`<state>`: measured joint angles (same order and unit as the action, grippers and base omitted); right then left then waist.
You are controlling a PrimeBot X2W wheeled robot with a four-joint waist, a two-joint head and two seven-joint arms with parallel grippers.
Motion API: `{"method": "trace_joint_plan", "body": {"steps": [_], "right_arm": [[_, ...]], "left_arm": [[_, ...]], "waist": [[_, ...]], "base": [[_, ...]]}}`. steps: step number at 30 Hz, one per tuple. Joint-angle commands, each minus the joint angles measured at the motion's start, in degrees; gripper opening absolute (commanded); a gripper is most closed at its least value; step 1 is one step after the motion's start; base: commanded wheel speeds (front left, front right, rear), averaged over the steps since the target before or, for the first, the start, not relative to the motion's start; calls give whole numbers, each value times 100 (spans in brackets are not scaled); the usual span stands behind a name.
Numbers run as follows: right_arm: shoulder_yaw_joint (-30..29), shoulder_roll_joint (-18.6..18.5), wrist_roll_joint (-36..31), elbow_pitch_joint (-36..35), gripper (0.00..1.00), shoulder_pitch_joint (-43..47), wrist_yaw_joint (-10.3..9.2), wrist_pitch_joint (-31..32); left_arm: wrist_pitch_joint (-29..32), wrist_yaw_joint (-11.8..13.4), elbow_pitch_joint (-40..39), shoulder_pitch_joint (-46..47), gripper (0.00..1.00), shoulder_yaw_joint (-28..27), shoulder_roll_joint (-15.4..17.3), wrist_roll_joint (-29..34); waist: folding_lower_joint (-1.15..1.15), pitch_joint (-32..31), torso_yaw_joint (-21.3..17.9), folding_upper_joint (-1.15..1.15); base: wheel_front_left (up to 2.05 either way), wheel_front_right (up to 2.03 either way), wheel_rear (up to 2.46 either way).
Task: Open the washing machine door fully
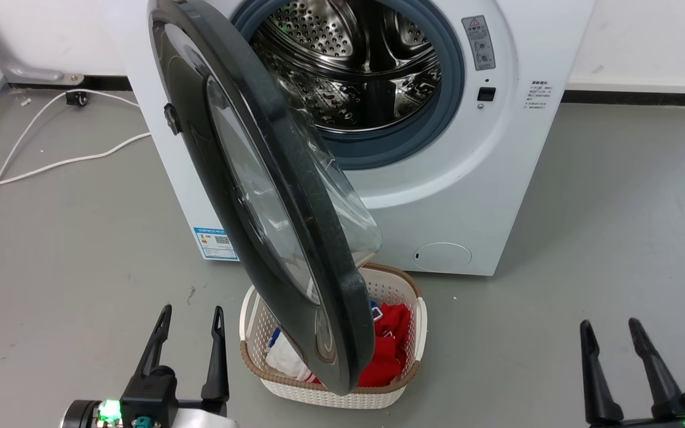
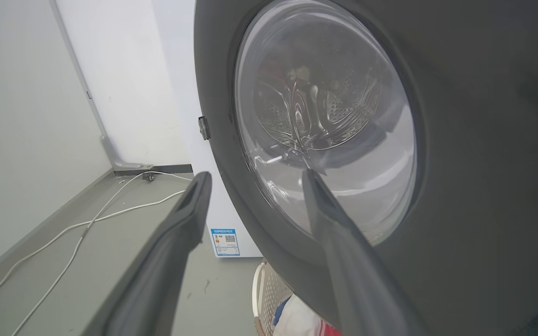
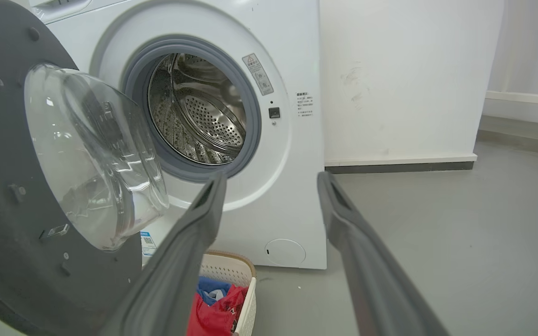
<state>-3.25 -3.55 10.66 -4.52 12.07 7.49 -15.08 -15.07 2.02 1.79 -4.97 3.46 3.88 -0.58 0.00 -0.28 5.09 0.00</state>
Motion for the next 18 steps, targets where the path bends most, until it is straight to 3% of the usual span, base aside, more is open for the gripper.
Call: {"method": "trace_joint_plan", "body": {"steps": [1, 12, 18], "right_arm": [[61, 33, -95, -25, 100, 101, 1, -12], [188, 74, -268, 105, 100, 157, 1, -12], [218, 75, -279, 170, 100, 154, 1, -12]], "left_arm": [[-16, 10, -16, -64, 100, 0, 20, 21], [-16, 47, 37, -69, 100, -2, 0, -19], [-16, 225, -203, 133, 100, -150, 83, 93]], "waist": [[0, -7, -4, 0], [0, -8, 32, 0], [0, -18, 48, 0]], "base": [[0, 0, 0], [0, 0, 0], [0, 0, 0]]}}
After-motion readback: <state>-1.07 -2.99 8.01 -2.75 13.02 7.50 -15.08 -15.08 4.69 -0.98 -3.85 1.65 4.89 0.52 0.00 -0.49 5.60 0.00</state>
